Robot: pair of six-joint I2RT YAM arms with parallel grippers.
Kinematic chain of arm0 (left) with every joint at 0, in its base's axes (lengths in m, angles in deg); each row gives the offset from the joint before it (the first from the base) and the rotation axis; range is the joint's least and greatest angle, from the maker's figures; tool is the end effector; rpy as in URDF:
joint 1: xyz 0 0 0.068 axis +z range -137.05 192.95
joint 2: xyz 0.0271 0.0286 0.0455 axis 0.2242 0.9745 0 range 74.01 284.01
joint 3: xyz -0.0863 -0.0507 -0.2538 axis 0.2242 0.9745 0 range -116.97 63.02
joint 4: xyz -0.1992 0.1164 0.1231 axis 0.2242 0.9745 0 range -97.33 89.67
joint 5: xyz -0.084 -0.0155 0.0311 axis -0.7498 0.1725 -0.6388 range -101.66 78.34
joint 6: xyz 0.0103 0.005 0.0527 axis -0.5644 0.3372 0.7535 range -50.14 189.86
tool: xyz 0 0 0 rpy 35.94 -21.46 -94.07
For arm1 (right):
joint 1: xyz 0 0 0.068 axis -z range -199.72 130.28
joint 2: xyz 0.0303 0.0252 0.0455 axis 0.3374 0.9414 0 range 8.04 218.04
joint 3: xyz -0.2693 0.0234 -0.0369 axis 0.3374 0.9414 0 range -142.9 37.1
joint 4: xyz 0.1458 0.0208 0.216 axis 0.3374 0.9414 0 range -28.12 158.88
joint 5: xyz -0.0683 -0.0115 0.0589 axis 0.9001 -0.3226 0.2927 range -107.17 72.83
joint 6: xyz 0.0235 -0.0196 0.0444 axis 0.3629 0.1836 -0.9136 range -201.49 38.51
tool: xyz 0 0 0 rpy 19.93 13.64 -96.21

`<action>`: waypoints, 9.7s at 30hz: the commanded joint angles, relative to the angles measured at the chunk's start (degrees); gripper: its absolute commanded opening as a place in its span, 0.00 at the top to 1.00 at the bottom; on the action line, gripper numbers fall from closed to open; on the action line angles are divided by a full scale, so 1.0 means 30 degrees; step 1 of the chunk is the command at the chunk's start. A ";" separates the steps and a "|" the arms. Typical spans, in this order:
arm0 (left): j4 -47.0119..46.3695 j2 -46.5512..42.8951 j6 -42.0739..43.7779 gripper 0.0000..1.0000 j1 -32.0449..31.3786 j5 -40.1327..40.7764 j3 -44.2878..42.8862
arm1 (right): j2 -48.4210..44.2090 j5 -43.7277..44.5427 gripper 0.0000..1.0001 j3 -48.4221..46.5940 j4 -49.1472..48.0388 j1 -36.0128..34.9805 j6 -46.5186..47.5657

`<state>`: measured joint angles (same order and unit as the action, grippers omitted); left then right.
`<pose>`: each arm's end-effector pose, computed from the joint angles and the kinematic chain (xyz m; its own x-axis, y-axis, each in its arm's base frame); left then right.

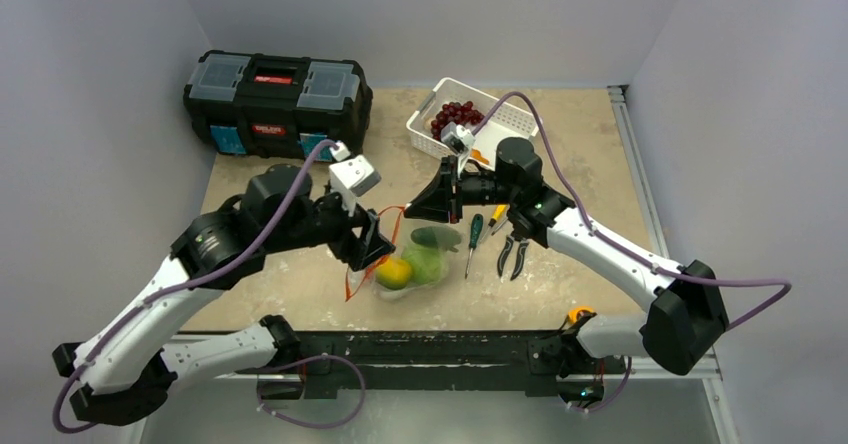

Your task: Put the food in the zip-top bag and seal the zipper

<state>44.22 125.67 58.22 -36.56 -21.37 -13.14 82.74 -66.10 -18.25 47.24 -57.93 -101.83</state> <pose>0.0938 -0.1191 0.4272 -0.4601 0.2328 -0.8568 0.7703 0.5846 -0.2548 0.2179 0.2058 0.3357 -0.4070 -0.0296 -0.9130 -0.9122 0.0659 0.4045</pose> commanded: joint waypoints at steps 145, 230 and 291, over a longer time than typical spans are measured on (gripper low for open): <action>-0.5870 0.2136 0.4206 1.00 0.3816 -0.8735 0.3000 | -0.4908 0.3875 0.53 0.3335 -0.1745 -0.1173 0.2925; -0.6448 0.0593 0.3120 1.00 0.4046 -0.8259 0.4728 | -0.4046 0.4975 0.57 0.6976 -1.0969 -0.1538 -0.5047; -0.8453 0.0527 0.1331 1.00 0.4034 -0.9593 0.5472 | 0.3332 0.6613 0.60 0.9246 -2.8852 -0.2027 -1.6169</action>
<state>20.79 127.88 61.94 -24.37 -49.92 3.69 94.30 -47.56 9.38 -25.10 -63.57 -150.94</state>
